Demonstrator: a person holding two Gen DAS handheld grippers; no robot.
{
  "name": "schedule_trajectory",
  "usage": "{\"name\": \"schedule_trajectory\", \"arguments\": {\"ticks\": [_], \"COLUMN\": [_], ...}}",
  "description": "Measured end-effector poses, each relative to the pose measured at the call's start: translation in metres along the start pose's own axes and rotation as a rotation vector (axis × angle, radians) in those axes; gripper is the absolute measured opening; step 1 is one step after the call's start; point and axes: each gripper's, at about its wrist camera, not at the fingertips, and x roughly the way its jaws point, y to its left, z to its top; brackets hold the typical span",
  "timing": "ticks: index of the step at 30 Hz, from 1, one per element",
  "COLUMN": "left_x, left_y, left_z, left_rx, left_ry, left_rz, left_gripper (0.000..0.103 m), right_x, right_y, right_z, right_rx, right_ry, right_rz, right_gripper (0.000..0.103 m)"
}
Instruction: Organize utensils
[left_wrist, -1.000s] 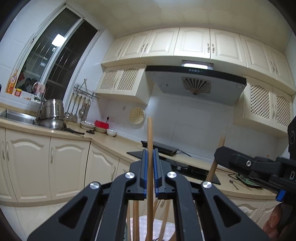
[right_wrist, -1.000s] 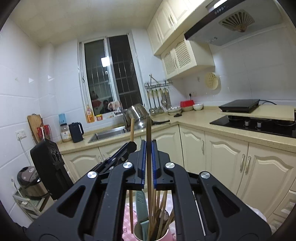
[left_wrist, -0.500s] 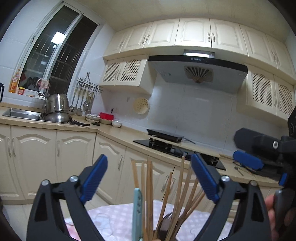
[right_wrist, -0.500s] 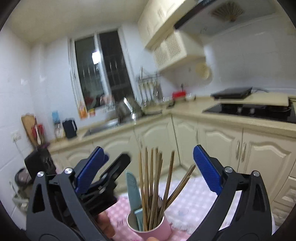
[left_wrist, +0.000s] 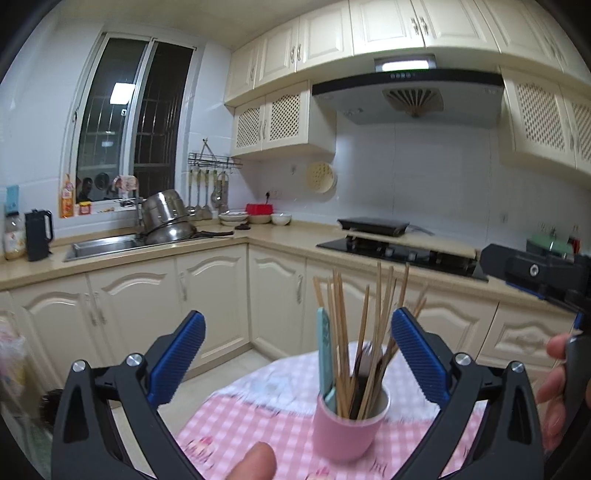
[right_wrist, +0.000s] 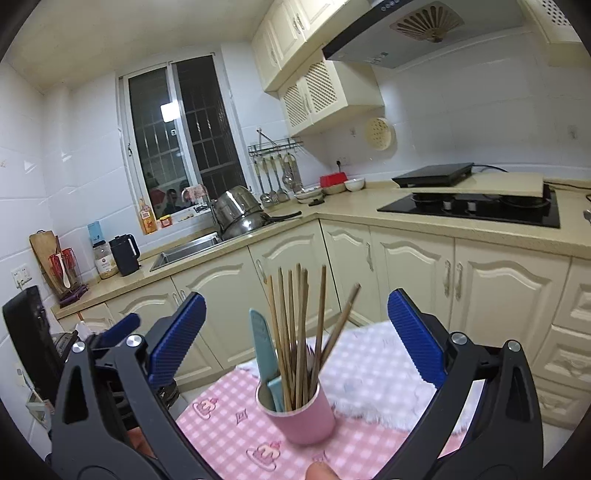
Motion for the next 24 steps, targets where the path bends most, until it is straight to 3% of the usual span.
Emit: {"name": "schedule_trajectory", "arguments": {"ticks": [12, 24], "left_x": [-0.104, -0.204], "left_y": [0.005, 0.0], "left_z": [-0.014, -0.027], "left_rx": [-0.01, 0.01], "left_ry": [0.099, 0.051], "left_rz": [0.11, 0.168], "left_gripper": [0.099, 0.099], "right_x": [-0.076, -0.155], "right_y": [0.03, 0.075], "right_z": [-0.047, -0.088], "right_rx": [-0.091, -0.169], "right_ry": [0.056, 0.002], "right_rz": [-0.162, -0.245], "right_gripper": [0.097, 0.097]}}
